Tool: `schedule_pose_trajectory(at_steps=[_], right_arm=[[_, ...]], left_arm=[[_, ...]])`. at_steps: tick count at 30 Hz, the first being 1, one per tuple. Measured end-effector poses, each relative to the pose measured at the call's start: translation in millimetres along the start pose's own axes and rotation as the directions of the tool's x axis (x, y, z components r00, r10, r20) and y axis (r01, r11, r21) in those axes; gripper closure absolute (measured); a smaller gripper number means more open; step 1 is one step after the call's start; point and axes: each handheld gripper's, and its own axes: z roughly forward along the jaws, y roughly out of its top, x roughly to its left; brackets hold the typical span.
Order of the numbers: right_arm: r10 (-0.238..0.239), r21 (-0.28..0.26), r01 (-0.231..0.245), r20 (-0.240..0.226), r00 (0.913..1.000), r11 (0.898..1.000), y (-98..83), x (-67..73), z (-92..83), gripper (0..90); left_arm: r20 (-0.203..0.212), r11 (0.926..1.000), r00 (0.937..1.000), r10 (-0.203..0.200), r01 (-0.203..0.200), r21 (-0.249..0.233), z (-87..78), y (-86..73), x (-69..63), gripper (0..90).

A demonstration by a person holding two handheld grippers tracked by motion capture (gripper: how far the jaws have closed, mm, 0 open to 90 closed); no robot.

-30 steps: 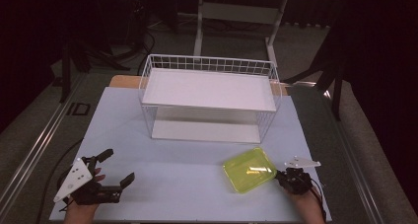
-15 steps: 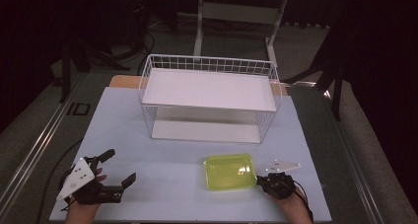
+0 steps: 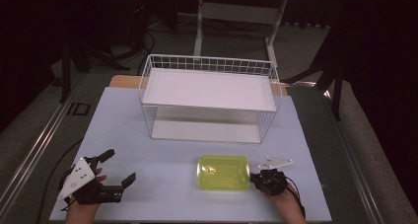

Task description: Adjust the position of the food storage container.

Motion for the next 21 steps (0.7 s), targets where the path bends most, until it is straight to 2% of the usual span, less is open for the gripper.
schedule_pose_trajectory(at_steps=[6, 21], right_arm=[[-0.007, 0.009, 0.008, -0.030, 0.9995, 1.000, 7.6, 7.3, 13.5, 90.0], [-0.051, 0.004, 0.051, -0.052, 0.9973, 0.999, 29.3, 20.7, 40.3, 90.0]], left_arm=[[0.005, 1.0000, 1.0000, 0.006, -0.006, 0.007, 1.7, -0.2, -0.5, 2.0], [0.013, 0.9999, 0.9999, 0.004, -0.004, 0.010, 2.0, -0.5, 0.1, 2.0]])
